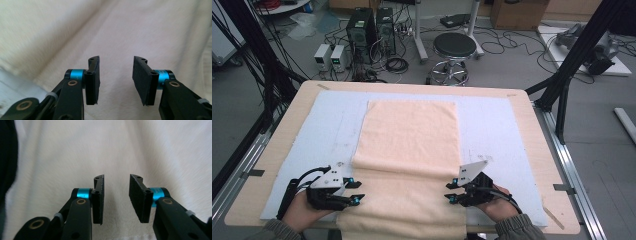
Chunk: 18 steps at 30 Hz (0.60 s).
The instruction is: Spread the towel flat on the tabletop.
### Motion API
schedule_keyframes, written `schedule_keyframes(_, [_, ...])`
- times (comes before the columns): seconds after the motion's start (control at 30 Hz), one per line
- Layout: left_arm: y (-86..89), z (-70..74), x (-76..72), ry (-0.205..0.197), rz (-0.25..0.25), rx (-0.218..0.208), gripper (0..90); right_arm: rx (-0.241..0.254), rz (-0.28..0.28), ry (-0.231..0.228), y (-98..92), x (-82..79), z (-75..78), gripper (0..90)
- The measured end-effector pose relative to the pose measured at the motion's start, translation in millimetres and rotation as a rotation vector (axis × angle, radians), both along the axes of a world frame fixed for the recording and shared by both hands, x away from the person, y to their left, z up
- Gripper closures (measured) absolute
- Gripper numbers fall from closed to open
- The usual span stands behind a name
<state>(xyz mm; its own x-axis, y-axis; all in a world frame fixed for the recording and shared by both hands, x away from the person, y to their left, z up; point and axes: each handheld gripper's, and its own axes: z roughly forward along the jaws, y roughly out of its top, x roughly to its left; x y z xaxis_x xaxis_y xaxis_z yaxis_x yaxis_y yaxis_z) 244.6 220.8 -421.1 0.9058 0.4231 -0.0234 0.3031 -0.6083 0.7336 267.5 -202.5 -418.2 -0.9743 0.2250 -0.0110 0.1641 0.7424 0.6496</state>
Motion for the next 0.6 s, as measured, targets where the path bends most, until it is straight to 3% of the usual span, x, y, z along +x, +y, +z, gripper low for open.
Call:
schedule_keyframes(0.07, [-0.6,-9.9,4.1,0.043,-0.019,0.022,58.3,-0.009,0.004,0.011,1.4,2.1,-3.3,64.3])
schedule_keyframes(0.1, [-0.5,-10.9,3.8,0.062,-0.033,0.017,65.2,0.007,0.008,0.007,1.4,3.8,-2.8,64.3])
schedule_keyframes(0.17, [-1.0,-9.7,1.5,0.071,-0.081,0.010,77.2,0.017,0.000,0.013,1.6,5.2,-1.9,64.3])
schedule_keyframes(0.23, [-1.5,-5.3,1.1,0.056,-0.098,0.016,77.3,0.021,-0.002,0.001,1.4,7.2,0.3,64.2])
schedule_keyframes(0.27, [-1.1,-2.3,2.7,0.043,-0.085,0.014,73.3,0.038,-0.013,-0.010,0.3,9.5,2.8,64.3])
schedule_keyframes(0.33, [1.3,5.3,9.9,0.001,-0.024,-0.016,65.6,0.061,-0.051,-0.038,-2.4,16.5,10.1,64.4])
schedule_keyframes(0.47, [4.1,21.9,39.6,-0.080,0.117,-0.092,62.6,0.086,-0.141,-0.080,-4.7,42.2,24.2,63.8])
schedule_keyframes(0.53, [3.3,23.5,59.4,-0.099,0.221,-0.097,60.6,0.054,-0.184,-0.092,-3.1,60.7,23.5,61.8])
schedule_keyframes(0.6, [3.3,19.2,79.4,-0.108,0.296,-0.072,59.1,0.040,-0.215,-0.075,-2.1,79.2,15.4,60.3])
